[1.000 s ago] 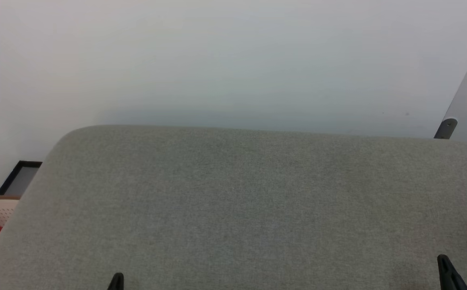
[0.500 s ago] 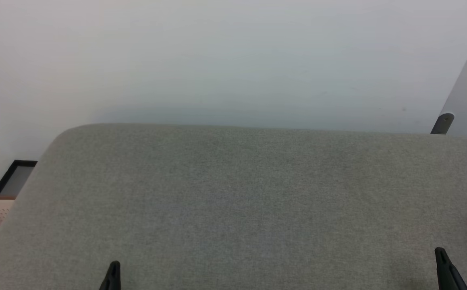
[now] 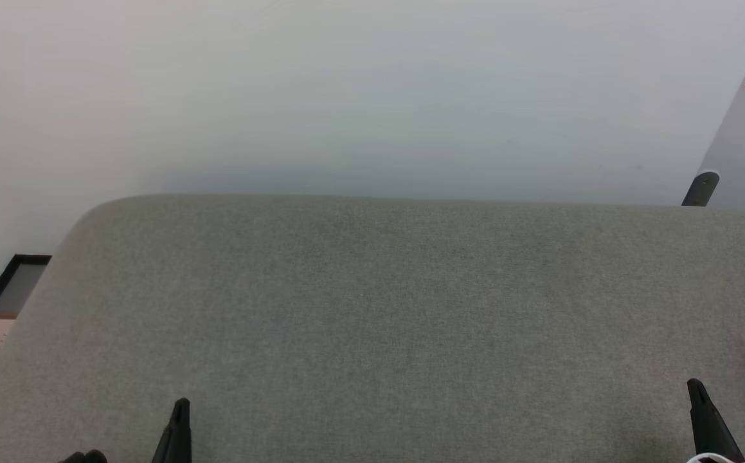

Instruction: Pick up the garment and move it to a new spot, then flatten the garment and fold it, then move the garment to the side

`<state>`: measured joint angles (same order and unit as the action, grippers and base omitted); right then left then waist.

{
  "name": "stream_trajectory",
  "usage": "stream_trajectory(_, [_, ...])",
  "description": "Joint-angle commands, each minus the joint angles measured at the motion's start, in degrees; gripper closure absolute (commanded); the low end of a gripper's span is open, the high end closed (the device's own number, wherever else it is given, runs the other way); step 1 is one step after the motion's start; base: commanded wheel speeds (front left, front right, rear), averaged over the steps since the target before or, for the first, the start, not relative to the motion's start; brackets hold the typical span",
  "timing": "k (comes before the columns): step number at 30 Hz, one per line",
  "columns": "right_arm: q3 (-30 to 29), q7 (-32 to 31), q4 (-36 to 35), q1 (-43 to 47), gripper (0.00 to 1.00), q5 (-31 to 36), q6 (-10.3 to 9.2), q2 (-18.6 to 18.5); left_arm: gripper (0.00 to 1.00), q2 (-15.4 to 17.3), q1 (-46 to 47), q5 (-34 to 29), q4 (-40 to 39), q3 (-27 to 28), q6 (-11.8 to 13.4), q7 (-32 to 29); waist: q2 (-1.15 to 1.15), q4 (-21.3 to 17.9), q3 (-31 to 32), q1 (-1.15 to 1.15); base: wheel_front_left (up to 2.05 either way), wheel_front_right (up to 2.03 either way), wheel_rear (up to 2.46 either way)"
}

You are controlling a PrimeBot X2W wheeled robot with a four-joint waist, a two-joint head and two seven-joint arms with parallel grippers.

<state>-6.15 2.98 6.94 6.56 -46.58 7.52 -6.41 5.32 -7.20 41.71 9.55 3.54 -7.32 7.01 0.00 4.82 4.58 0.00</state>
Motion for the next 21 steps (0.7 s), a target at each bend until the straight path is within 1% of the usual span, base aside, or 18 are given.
stream_trajectory(1, [-0.21,-0.36,-0.39,-1.74,1.0,-2.19,-0.02,-0.07,1.0,0.1,1.61,2.32,-0.47,0.31,-0.09,-0.39,0.0,-0.11,-0.1,0.0,0.0,0.0,0.0])
stream_trajectory(10, [-0.25,-1.63,0.65,-3.41,1.0,-8.3,-0.02,0.46,1.0,-0.21,3.36,9.17,0.2,0.65,-0.11,-2.23,0.0,-0.57,-0.56,0.0,0.0,0.0,0.0])
stream_trajectory(21, [-0.29,-2.98,1.71,-4.99,1.0,-14.44,-0.02,0.94,1.0,-0.52,5.09,16.04,0.91,1.01,-0.13,-4.04,0.0,-1.09,-1.07,0.0,0.0,0.0,0.0])
